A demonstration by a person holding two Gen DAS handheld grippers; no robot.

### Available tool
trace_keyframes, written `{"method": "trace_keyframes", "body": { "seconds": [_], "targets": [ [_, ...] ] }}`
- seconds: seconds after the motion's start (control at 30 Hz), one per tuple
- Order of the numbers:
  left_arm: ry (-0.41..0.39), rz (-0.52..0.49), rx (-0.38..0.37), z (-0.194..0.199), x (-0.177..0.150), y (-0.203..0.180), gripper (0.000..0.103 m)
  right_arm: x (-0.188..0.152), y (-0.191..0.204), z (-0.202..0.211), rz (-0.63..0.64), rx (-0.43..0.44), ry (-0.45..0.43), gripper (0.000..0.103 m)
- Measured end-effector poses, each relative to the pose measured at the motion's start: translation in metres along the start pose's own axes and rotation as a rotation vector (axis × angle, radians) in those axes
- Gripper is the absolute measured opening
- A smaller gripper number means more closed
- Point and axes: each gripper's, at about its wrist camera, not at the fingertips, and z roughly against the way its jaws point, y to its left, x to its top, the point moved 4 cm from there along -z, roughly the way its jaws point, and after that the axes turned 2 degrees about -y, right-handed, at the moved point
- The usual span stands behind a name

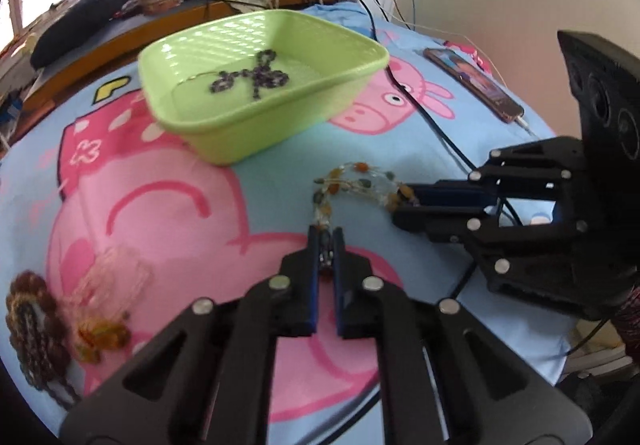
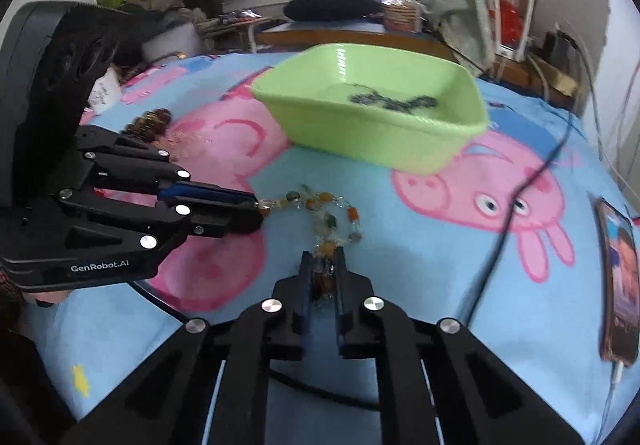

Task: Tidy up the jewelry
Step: 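Return to the pile and grasp the amber bead strand with the right tool, then lower the amber strand into the green basket and open the right tool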

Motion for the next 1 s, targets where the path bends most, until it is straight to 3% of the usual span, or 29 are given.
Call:
{"method": "trace_keyframes", "body": {
  "seconds": [0.13, 0.33, 0.43, 0.53, 0.57, 0.63, 0.7, 0.73, 0.8, 0.93, 1.0],
  "targets": [
    [-0.087, 0.038, -0.035, 0.04, 0.016, 0.009, 0.006, 0.025, 0.007, 0.028, -0.053, 0.099, -0.111, 0.0],
    [-0.238, 0.02, -0.007, 0.086, 0.082, 0.018, 0.006, 0.094, -0.011, 0.066, -0.085, 0.102, -0.291, 0.0],
    [-0.281, 0.015, 0.028, 0.089, 0.116, 0.026, 0.006, 0.125, -0.024, 0.065, -0.097, 0.098, -0.318, 0.0],
    [-0.27, 0.042, 0.075, 0.072, 0.135, 0.042, 0.006, 0.141, -0.044, 0.037, -0.138, 0.089, -0.288, 0.0],
    [-0.255, 0.053, 0.085, 0.065, 0.137, 0.047, 0.01, 0.14, -0.051, 0.026, -0.158, 0.08, -0.279, 0.0],
    [-0.177, 0.104, 0.114, 0.04, 0.135, 0.064, 0.038, 0.13, -0.067, 0.006, -0.239, 0.108, -0.243, 0.0],
    [-0.153, 0.177, 0.122, 0.034, 0.121, 0.079, 0.039, 0.114, -0.082, -0.004, -0.355, 0.136, -0.202, 0.0],
    [-0.17, 0.196, 0.094, 0.039, 0.113, 0.083, 0.039, 0.104, -0.084, 0.002, -0.381, 0.161, -0.229, 0.0],
    [-0.199, 0.204, 0.055, 0.051, 0.093, 0.083, 0.039, 0.087, -0.075, 0.014, -0.352, 0.165, -0.261, 0.0],
    [-0.196, 0.118, -0.002, 0.055, 0.055, 0.06, 0.039, 0.06, -0.06, 0.014, -0.342, 0.184, -0.177, 0.005],
    [-0.152, 0.066, -0.018, 0.043, 0.042, 0.044, 0.039, 0.053, -0.058, 0.01, -0.331, 0.143, -0.136, 0.005]
  ]
}}
